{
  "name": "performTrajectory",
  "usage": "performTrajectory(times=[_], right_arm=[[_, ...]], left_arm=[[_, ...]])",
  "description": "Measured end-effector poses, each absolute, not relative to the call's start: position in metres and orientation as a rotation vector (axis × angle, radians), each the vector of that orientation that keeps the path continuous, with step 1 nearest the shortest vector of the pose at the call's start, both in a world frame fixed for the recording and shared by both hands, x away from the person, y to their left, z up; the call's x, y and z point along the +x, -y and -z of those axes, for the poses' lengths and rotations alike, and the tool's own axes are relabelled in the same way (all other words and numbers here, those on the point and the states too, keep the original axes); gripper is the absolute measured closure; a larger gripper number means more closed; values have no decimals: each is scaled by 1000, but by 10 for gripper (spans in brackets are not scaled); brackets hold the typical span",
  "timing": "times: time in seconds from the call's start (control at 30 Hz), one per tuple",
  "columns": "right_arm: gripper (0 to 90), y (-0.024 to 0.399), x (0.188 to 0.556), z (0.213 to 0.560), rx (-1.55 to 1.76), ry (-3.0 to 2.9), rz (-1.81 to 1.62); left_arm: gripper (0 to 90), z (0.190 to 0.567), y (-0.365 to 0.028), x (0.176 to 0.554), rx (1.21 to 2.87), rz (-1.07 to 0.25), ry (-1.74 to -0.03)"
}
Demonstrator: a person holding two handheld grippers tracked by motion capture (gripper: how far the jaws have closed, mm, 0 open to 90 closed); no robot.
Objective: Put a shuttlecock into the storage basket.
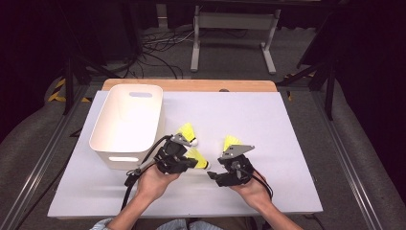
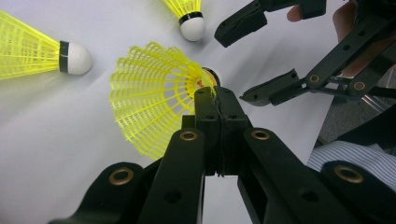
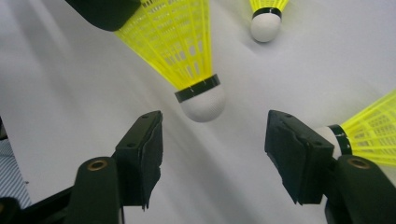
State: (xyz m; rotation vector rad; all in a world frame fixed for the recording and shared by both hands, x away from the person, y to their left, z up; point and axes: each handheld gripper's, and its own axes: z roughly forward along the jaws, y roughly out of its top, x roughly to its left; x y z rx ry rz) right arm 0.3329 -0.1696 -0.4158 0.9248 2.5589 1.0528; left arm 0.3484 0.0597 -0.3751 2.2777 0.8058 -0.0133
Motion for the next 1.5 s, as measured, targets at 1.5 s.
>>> performTrajectory(times=[1.5], right_arm=[[250,232,317,413,1041,-2305,-1176]], left_arm=[[895,347,-70,354,2256,-40,-823]])
